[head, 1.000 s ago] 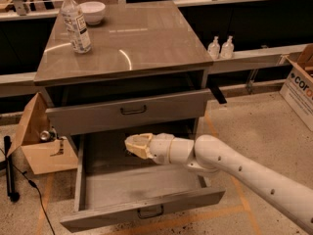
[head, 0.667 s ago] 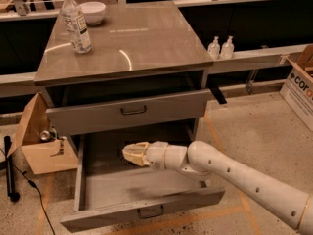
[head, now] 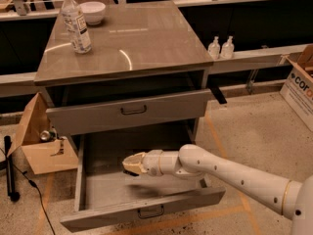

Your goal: Place rxbar blueberry into middle drawer

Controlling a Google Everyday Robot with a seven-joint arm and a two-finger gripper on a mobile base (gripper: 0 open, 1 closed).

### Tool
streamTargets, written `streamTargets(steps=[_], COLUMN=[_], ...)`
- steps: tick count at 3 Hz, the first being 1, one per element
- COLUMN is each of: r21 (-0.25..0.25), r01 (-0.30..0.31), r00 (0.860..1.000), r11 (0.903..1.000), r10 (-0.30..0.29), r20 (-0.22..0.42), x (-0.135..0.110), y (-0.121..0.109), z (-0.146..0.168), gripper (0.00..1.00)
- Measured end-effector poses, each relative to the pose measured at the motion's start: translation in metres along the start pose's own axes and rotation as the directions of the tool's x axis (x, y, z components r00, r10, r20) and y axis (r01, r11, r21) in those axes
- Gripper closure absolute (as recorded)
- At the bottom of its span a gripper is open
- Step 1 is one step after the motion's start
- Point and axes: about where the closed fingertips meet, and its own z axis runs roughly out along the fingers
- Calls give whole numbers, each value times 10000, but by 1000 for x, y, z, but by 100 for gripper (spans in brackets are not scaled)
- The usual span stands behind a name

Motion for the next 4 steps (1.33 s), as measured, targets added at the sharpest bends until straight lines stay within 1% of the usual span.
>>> streamTargets(steps=[1,2,3,4], r21=[-85,-265,-357,218], r01=[149,232,368,409], r00=[9958,9887,9807,9729], r11=[9999,9994,9987,9989], r10=[-156,-268,-430,-349], r20=[-897,-1475,-1906,-2288], x=[31,51,58,56], y=[-7,-9,-12,-20], z=[11,20,22,5], gripper=[84,61,38,14])
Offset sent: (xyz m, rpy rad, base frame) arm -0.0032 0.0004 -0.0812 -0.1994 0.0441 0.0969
